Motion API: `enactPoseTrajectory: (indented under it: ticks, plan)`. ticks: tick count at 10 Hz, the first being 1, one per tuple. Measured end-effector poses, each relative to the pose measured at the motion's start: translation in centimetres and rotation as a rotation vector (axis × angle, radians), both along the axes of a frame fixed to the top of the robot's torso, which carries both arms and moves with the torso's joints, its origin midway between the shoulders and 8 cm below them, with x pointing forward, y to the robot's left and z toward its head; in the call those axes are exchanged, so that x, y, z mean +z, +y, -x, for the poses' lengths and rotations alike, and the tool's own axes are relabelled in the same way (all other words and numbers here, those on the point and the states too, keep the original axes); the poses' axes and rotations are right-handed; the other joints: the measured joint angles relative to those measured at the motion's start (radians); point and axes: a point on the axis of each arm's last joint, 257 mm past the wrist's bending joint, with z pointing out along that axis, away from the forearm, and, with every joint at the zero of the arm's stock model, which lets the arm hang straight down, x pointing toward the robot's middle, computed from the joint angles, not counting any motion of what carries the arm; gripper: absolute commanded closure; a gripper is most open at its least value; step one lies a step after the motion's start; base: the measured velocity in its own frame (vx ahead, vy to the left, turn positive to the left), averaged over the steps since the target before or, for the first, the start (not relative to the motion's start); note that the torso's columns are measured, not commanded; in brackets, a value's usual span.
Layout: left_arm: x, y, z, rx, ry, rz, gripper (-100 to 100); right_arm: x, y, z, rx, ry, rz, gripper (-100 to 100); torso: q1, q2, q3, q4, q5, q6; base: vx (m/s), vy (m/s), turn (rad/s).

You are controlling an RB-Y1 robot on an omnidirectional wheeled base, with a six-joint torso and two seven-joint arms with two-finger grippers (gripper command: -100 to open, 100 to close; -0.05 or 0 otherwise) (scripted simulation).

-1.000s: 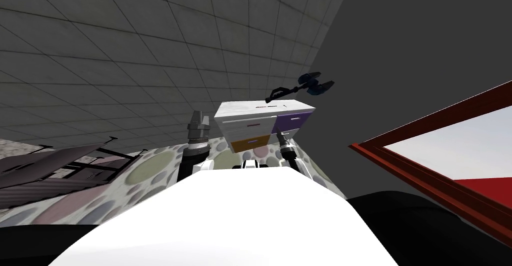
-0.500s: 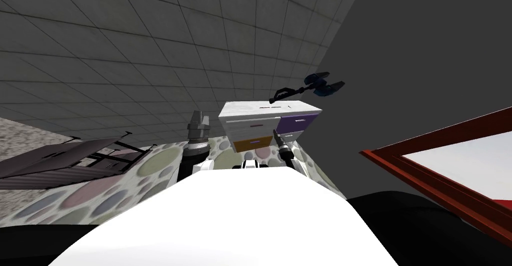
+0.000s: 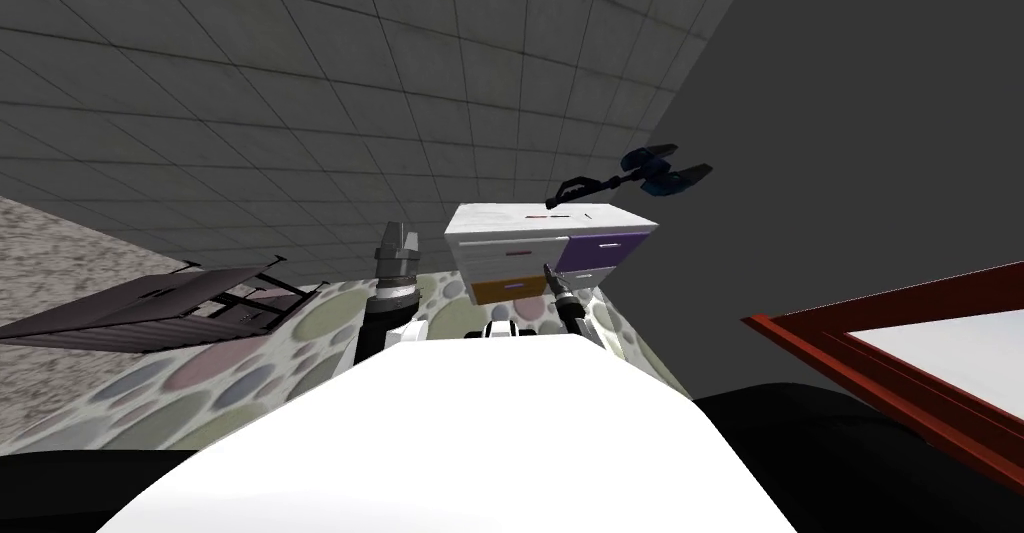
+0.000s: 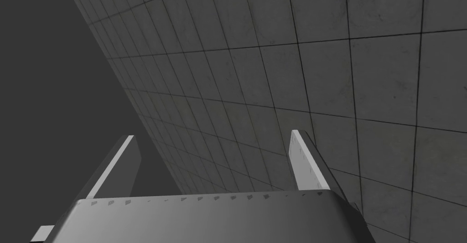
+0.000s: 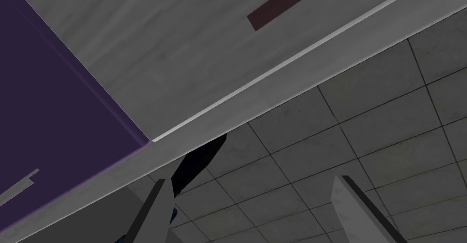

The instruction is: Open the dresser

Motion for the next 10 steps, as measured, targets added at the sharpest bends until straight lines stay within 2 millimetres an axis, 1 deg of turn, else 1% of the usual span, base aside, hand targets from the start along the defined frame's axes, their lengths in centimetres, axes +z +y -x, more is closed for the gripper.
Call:
enactPoseTrajectory:
  ticks: [1, 4, 5, 6, 7, 10]
  plan:
    - [0.0, 0.0, 0.0, 0.000, 0.000, 0.000, 0, -1.0, -0.2, 0.1, -0.007, 0.023, 0.036, -100, 0.001, 0.000, 0.000, 0.000, 0.000, -0.001, 0.015, 0.009, 0.103]
    - [0.0, 0.0, 0.0, 0.000, 0.000, 0.000, 0, -2.8, -0.4, 0.2, -0.025, 0.079, 0.149, -100, 0.001, -0.001, -0.001, 0.000, 0.000, 0.000, 0.023, 0.017, 0.140]
    - [0.0, 0.0, 0.0, 0.000, 0.000, 0.000, 0, -3.8, -0.8, 0.0, -0.034, 0.105, 0.191, -100, 0.001, -0.001, -0.001, 0.000, 0.000, -0.001, 0.023, 0.015, 0.082]
    - [0.0, 0.0, 0.0, 0.000, 0.000, 0.000, 0, -4.3, -0.9, 0.1, -0.042, 0.122, 0.227, -100, 0.001, -0.001, 0.000, 0.000, 0.000, 0.000, 0.013, 0.006, -0.019]
    - [0.0, 0.0, 0.0, 0.000, 0.000, 0.000, 0, -4.4, -1.0, 0.1, -0.044, 0.125, 0.252, -100, 0.000, 0.000, 0.000, 0.000, 0.000, 0.000, 0.017, 0.017, 0.166]
    - [0.0, 0.0, 0.0, 0.000, 0.000, 0.000, 0, -6.5, -1.5, 0.3, -0.063, 0.184, 0.370, -100, 0.001, -0.001, -0.001, 0.000, 0.000, -0.001, 0.023, 0.013, 0.126]
